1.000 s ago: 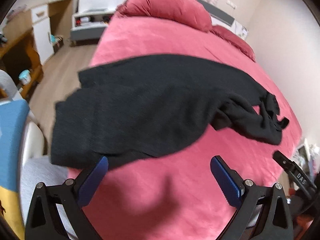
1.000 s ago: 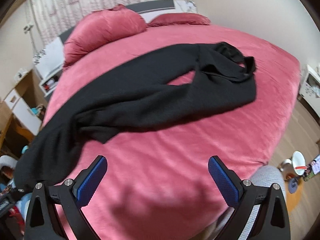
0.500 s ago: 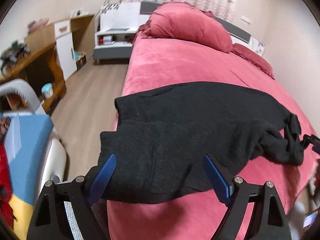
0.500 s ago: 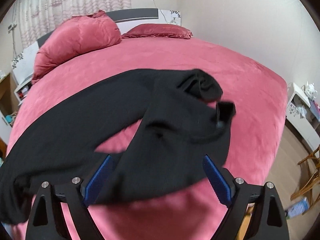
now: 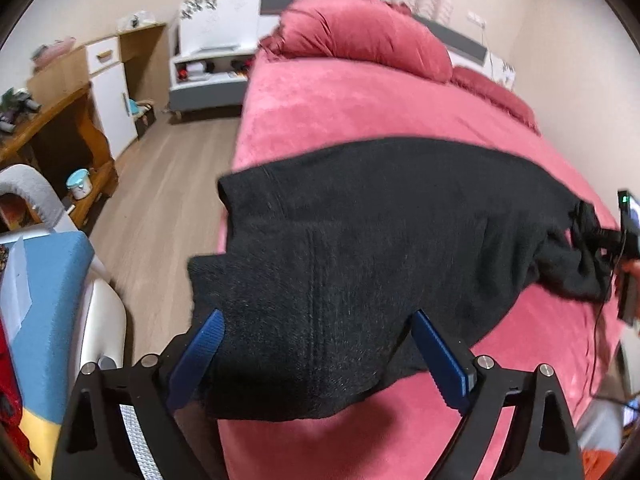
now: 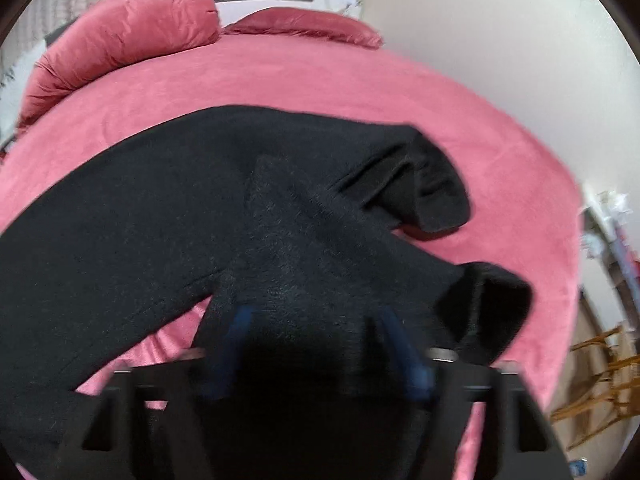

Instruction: Fold large clothes

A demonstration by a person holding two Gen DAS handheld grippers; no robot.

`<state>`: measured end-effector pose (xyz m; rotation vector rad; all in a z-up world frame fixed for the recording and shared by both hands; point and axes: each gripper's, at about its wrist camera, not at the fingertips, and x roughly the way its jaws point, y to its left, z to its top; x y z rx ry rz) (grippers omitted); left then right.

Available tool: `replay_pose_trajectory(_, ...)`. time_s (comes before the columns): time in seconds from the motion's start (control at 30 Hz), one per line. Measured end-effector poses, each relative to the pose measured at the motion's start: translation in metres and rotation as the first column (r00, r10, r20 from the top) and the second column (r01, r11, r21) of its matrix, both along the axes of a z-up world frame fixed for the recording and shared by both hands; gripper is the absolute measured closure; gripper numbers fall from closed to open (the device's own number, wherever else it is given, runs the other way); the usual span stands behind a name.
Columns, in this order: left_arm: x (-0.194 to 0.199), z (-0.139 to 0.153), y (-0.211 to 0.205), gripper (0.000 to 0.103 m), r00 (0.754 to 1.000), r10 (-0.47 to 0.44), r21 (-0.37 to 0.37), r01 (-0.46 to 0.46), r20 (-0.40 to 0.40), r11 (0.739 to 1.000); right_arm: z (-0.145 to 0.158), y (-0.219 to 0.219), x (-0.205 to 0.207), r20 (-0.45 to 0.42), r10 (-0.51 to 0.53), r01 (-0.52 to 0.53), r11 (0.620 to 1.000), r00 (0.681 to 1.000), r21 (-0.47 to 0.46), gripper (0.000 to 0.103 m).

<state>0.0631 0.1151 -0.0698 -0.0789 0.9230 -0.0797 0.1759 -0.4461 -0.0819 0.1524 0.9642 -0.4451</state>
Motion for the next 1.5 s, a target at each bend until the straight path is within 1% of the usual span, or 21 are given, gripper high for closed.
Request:
replay_pose_trajectory(0.03,0.001,-0.004,-0.002,0.026,1.000,-0.007,0.020,0.007,-0.025,1.000,-0.002,-0.004,-0.001,0.002,0.018,-0.019,0.999,1.000,0.035,0.079)
replay_pose_trajectory(0.07,0.003,-0.008,-0.004,0.035,0.999,-0.003,0.053,0.006,-0.050,0.999,-0.001,-0.009,-0.003,0.005,0.025,-0.025,0.998,1.000,0.056,0.079)
replay_pose_trajectory(0.1,0.005,-0.009,-0.004,0.051,0.998,-0.002,0.062,0.006,-0.064,0.998,0.002,-0.014,-0.007,0.021,0.027,-0.029,0.997,0.999,0.077,0.080)
replay_pose_trajectory(0.17,0.007,-0.006,0.002,0.067,0.995,-0.036,-0.032,0.033,-0.091,0.999,0.013,-0.029,-0.018,0.050,0.020,-0.025,0.994,0.999,0.104,0.081)
replay_pose_trajectory(0.23,0.009,0.002,0.005,0.075,0.993,-0.054,-0.065,0.048,-0.105,0.997,0.030,-0.046,-0.032,0.079,0.007,-0.016,0.993,0.997,0.118,0.083)
replay_pose_trajectory(0.27,0.010,0.009,0.005,0.077,0.992,-0.073,-0.080,0.064,-0.106,0.995,0.038,-0.053,-0.039,0.091,0.000,-0.011,0.993,0.996,0.117,0.093)
replay_pose_trajectory(0.43,0.015,0.043,0.015,0.081,0.980,-0.140,-0.216,0.108,-0.142,0.971,0.085,-0.103,-0.078,0.136,-0.081,0.076,0.996,0.987,0.044,0.093)
replay_pose_trajectory(0.53,0.009,0.065,0.027,0.081,0.980,-0.146,-0.301,0.099,-0.138,0.948,0.107,-0.132,-0.096,0.155,-0.138,0.139,0.990,0.978,0.007,0.093)
replay_pose_trajectory(0.63,0.006,0.077,0.047,0.081,0.982,-0.113,-0.372,0.048,-0.154,0.927,0.124,-0.160,-0.113,0.194,-0.192,0.196,0.981,0.962,-0.001,0.093)
replay_pose_trajectory(0.73,0.004,0.068,0.069,0.082,0.977,-0.062,-0.433,-0.033,-0.203,0.901,0.129,-0.182,-0.123,0.253,-0.255,0.264,0.965,0.933,0.000,0.093)
replay_pose_trajectory(0.83,0.010,0.040,0.076,0.081,0.956,-0.019,-0.402,-0.105,-0.293,0.910,0.122,-0.191,-0.138,0.287,-0.307,0.323,0.947,0.907,-0.007,0.093)
replay_pose_trajectory(0.9,0.016,0.008,0.076,0.079,0.919,0.002,-0.354,-0.154,-0.395,0.923,0.098,-0.199,-0.140,0.246,-0.364,0.369,0.929,0.899,0.025,0.093)
replay_pose_trajectory(0.97,0.013,-0.010,0.078,0.070,0.896,0.027,-0.345,-0.199,-0.444,0.917,0.076,-0.211,-0.145,0.187,-0.413,0.398,0.910,0.892,0.114,0.093)
replay_pose_trajectory(1.0,0.013,-0.014,0.078,0.058,0.888,0.041,-0.340,-0.218,-0.458,0.915,0.064,-0.217,-0.148,0.154,-0.435,0.410,0.896,0.887,0.174,0.093)
replay_pose_trajectory(1.03,0.012,-0.013,0.079,0.051,0.888,0.056,-0.330,-0.227,-0.457,0.916,0.052,-0.224,-0.153,0.120,-0.461,0.426,0.873,0.879,0.237,0.093)
replay_pose_trajectory(1.1,0.008,-0.002,0.083,0.049,0.903,0.063,-0.314,-0.211,-0.424,0.926,0.040,-0.231,-0.165,0.086,-0.485,0.442,0.846,0.870,0.299,0.091)
replay_pose_trajectory(1.17,0.003,0.018,0.093,0.048,0.923,0.087,-0.264,-0.196,-0.375,0.944,0.038,-0.236,-0.170,0.065,-0.473,0.436,0.850,0.879,0.295,0.086)
replay_pose_trajectory(1.3,-0.001,0.057,0.095,0.026,0.969,0.136,-0.163,-0.171,-0.207,0.972,0.035,-0.241,-0.170,-0.075,-0.431,0.437,0.874,0.899,0.214,0.074)
replay_pose_trajectory(1.37,0.002,0.069,0.078,0.022,0.988,0.101,-0.170,-0.121,-0.121,0.978,0.036,-0.247,-0.176,-0.120,-0.435,0.451,0.874,0.892,0.184,0.072)
replay_pose_trajectory(1.43,0.011,0.066,0.052,0.020,0.996,0.034,-0.190,-0.050,-0.085,0.981,0.042,-0.253,-0.190,-0.106,-0.483,0.495,0.848,0.869,0.192,0.070)
replay_pose_trajectory(1.5,0.020,0.057,0.017,0.020,0.995,-0.044,-0.196,0.026,-0.087,0.980,0.049,-0.259,-0.210,-0.071,-0.545,0.545,0.805,0.835,0.233,0.066)
